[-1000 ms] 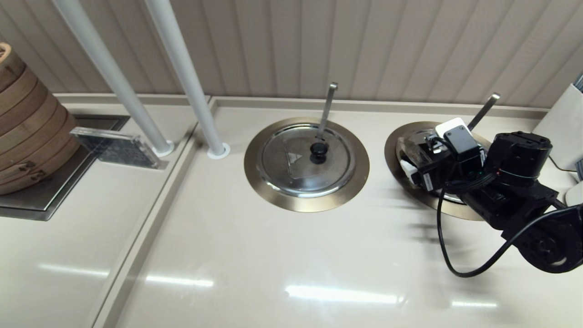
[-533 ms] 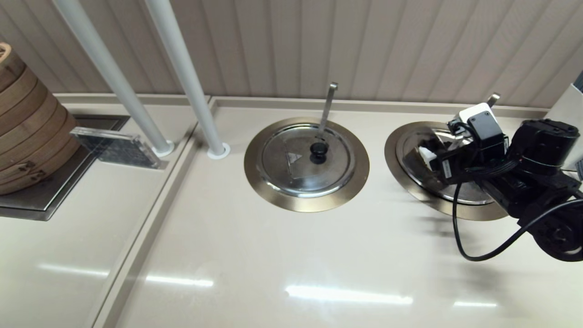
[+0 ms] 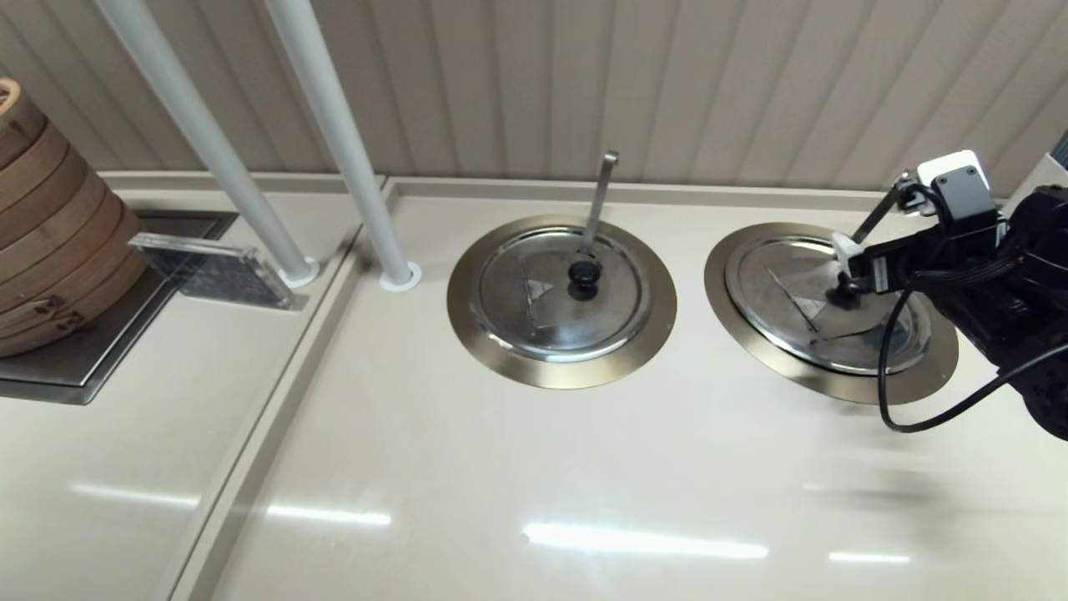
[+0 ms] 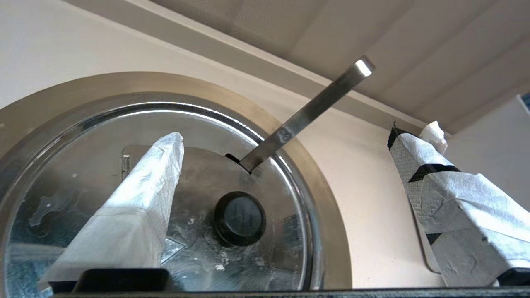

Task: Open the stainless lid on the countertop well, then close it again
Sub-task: Close the lid

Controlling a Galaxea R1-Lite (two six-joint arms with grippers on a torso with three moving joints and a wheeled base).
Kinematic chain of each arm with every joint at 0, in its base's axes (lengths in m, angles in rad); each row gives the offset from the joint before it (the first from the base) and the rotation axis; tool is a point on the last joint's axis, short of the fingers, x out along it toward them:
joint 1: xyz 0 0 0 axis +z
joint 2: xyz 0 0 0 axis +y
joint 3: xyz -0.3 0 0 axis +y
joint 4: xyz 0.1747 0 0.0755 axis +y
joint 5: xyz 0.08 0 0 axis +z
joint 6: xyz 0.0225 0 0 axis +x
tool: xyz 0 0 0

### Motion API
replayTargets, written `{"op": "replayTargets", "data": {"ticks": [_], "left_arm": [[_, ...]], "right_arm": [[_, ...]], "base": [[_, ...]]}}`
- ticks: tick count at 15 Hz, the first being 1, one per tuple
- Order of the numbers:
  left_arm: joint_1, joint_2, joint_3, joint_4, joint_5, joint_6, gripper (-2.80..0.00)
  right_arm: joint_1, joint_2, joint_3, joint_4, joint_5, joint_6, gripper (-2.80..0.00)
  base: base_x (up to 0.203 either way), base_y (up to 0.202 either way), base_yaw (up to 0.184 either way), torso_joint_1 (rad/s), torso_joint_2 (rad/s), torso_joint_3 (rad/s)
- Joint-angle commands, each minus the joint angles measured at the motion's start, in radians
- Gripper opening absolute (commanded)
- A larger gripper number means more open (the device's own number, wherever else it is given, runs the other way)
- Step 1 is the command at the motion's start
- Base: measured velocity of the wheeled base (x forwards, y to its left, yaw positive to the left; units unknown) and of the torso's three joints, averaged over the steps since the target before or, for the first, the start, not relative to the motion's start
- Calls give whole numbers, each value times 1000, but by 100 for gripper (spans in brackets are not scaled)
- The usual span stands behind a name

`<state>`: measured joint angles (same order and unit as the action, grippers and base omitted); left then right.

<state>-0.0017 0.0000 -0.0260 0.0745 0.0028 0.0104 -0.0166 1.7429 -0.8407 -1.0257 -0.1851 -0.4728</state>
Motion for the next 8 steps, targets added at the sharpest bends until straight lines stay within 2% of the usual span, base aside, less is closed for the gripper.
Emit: {"op": "replayTargets", "data": {"ticks": [1, 3, 6, 8], "left_arm": [[0, 0, 0, 1, 0, 0, -280], [0, 0, 0, 1, 0, 0, -280], [0, 0, 0, 1, 0, 0, -280], [0, 0, 0, 1, 0, 0, -280]], "right_arm": [[-6, -20, -5, -1, -1, -1, 0], [-2, -39, -12, 66, 10, 39, 0], [1, -65, -85, 281, 19, 186, 0], [1, -122, -116, 415, 74, 272, 0]], "base": [[0, 0, 0, 0, 0, 0], [0, 0, 0, 0, 0, 0], [0, 0, 0, 0, 0, 0], [0, 0, 0, 0, 0, 0]]}}
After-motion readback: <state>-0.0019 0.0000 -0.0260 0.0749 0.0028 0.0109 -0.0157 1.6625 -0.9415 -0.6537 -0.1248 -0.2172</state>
